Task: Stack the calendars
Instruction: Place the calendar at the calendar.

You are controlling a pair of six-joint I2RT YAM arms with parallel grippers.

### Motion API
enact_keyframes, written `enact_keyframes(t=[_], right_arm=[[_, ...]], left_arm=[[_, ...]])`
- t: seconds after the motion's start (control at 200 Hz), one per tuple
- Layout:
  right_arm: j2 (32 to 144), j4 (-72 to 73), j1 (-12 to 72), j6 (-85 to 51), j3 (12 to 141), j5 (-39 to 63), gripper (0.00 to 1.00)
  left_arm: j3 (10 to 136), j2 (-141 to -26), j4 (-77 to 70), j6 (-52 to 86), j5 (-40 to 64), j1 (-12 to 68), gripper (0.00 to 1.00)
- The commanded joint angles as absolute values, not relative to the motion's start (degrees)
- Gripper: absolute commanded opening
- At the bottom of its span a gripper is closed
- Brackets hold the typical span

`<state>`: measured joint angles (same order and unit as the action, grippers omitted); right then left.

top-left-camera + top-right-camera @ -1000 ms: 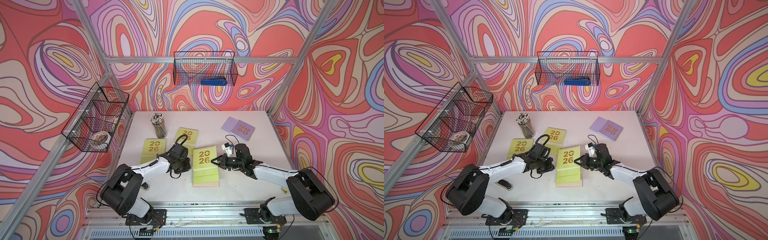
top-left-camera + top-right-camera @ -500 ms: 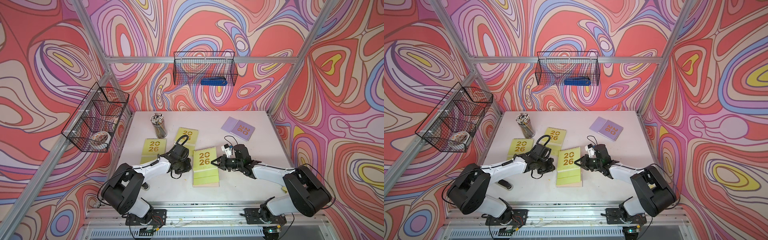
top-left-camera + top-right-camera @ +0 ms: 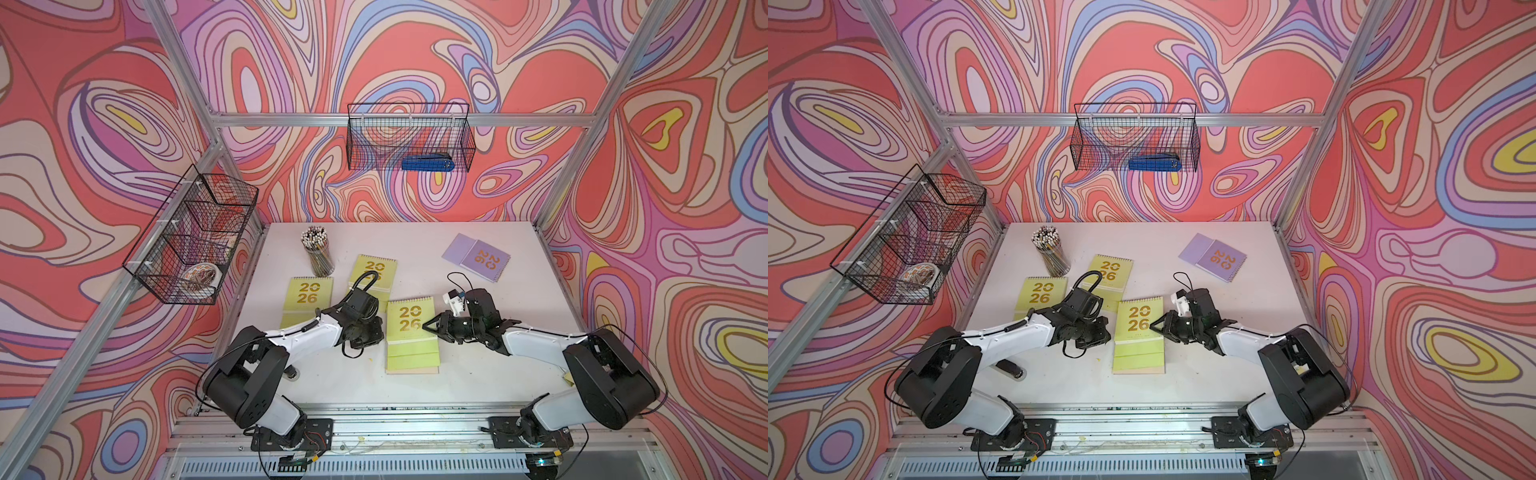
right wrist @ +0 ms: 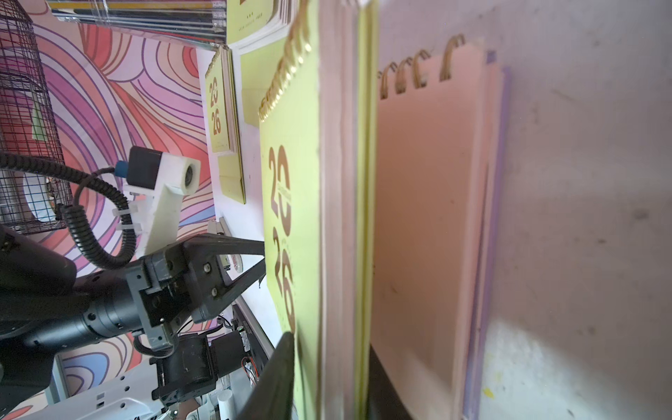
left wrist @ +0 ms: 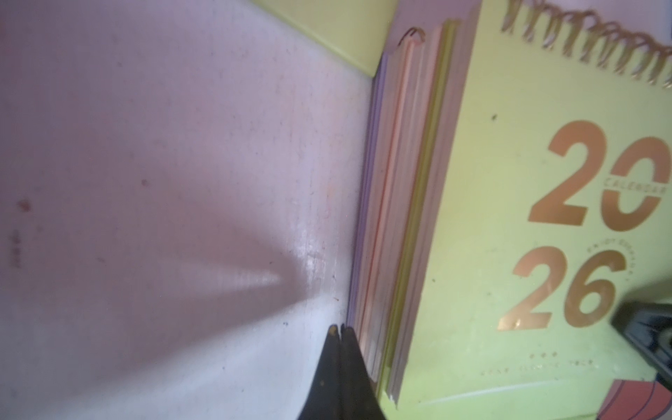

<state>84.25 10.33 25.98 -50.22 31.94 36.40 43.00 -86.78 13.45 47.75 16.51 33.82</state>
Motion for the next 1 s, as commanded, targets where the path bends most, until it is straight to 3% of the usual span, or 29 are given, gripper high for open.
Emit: enact_keyframes(t=[0.0,0.991], right_arm=[[84.9,8.93,26.28,-48.55,33.77,34.96,0.32],[86.51,4.69,26.28,-46.83,35.77,32.35,0.6]], left_arm=[[43.11,-87.46,13.62,48.69,16.35,34.19,0.0],[43.68,-87.31,14.77,48.43,15.43,34.19,0.0]])
